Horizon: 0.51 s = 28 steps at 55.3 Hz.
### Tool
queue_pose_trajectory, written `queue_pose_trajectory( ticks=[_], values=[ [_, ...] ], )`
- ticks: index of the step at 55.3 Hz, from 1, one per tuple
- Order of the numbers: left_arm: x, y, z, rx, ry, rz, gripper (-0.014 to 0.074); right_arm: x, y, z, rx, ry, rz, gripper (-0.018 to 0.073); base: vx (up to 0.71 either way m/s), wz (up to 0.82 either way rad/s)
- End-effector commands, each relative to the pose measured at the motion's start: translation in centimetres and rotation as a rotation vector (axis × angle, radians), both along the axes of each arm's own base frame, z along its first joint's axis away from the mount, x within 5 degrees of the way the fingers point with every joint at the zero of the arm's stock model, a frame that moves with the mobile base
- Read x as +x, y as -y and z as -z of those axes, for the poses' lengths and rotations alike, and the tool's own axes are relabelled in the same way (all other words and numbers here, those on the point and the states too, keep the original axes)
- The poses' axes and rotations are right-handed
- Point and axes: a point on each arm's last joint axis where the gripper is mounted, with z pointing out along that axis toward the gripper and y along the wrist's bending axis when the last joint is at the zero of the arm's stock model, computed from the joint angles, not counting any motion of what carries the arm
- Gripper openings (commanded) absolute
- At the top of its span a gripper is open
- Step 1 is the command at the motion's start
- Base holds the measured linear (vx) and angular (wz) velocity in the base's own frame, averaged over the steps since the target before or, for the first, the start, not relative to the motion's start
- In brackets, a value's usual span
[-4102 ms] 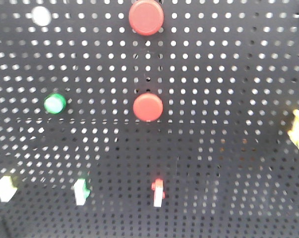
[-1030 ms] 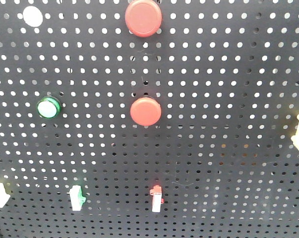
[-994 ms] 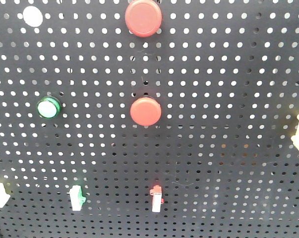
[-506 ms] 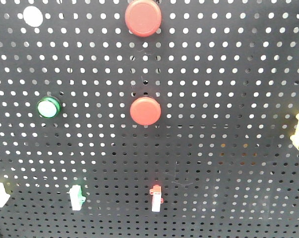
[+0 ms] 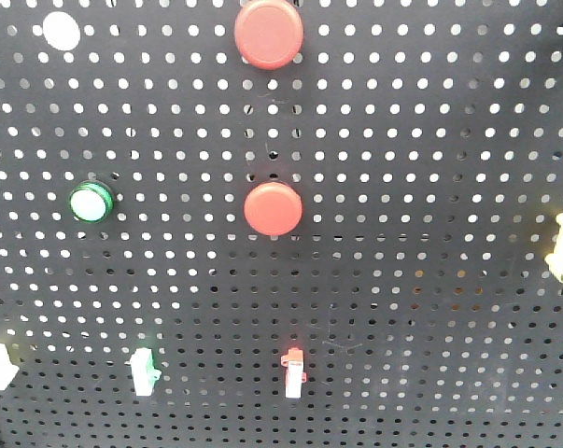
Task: Rotate knob clockwise with right arm
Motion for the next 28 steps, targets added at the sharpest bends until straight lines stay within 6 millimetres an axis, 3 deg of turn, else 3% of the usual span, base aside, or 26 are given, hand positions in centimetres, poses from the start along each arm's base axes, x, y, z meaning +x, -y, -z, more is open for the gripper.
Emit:
queue_pose_trajectory(
  ticks=[1,15,28],
  values=[
    [-0.07,0.07,0.33,-0.014,0.058,0.013,-0.0006,0.89,0.11,-1.01,0.302,0.003,-0.027,-0.0008,0.00,0.00],
    [-0.07,0.07,0.33,-0.014,0.058,0.013,-0.0006,1.28,0.15,-1.01,0.698,-0.103,-0.099,-0.0008,0.00,0.00],
    [-0.07,0.07,0.33,-0.014,0.058,0.013,-0.0006,1.28,0.15,-1.01,0.727,-0.112,-0.105,-0.0008,0.00,0.00]
  ],
)
